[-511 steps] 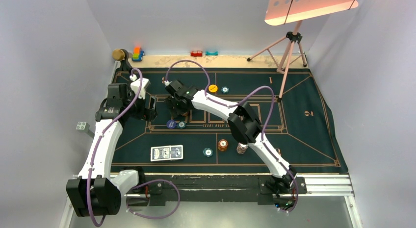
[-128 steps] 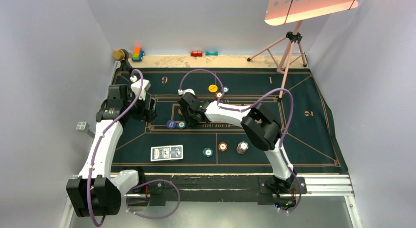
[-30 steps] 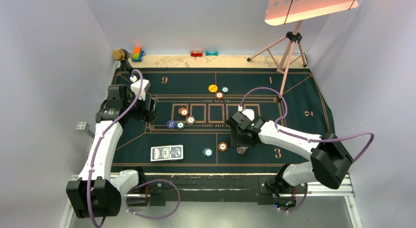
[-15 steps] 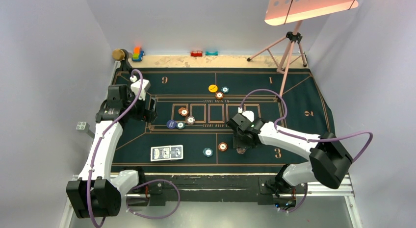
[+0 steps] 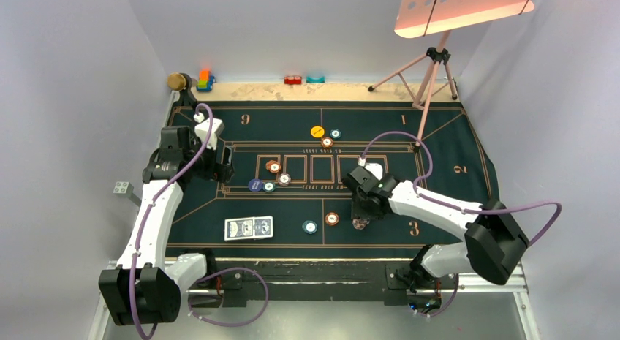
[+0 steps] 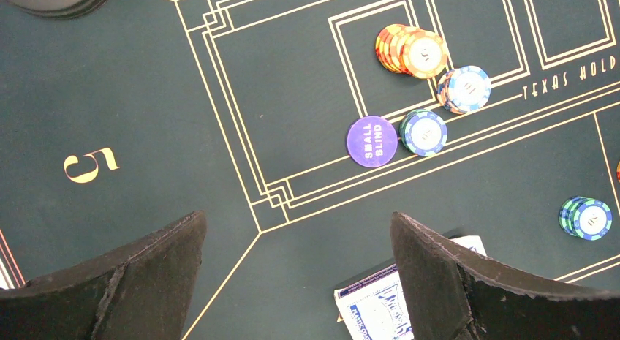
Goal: Distribute texas hold em gaming equipment
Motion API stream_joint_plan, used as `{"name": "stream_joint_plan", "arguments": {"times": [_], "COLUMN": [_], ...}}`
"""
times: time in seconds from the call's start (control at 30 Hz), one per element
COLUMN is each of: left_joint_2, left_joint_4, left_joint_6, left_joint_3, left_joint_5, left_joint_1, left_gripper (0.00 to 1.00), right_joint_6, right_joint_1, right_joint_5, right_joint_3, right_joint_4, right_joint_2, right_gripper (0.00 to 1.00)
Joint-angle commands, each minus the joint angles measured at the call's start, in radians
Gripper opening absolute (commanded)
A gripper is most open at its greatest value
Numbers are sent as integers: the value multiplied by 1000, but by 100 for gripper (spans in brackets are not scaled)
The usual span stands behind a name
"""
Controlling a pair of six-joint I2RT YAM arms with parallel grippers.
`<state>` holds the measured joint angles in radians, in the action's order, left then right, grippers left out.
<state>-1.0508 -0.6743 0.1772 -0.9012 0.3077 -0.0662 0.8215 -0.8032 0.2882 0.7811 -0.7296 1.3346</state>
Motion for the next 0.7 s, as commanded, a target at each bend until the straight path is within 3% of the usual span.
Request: {"name": "stream_joint_plan", "arguments": {"times": [0.0,0.33,0.67], "left_joint_2": [6,8,4], "left_joint_4": [21,21,23], "left_joint_6": [18,18,20], "left_joint_3": [6,6,7], "left_joint_5": [8,8,7], "left_joint_1": [-10,-10,-9], "left_gripper": [100,100,100], "right_joint_6": [-23,-174,-289], "right_joint_1": [24,156,321], "right_joint_5": [-8,-4,-12], "right_joint_3": [48,332,696], "right_joint_4": [-19,-73,8], "right_joint_2": [-53,3,406], "right_gripper": [19,14,12]}}
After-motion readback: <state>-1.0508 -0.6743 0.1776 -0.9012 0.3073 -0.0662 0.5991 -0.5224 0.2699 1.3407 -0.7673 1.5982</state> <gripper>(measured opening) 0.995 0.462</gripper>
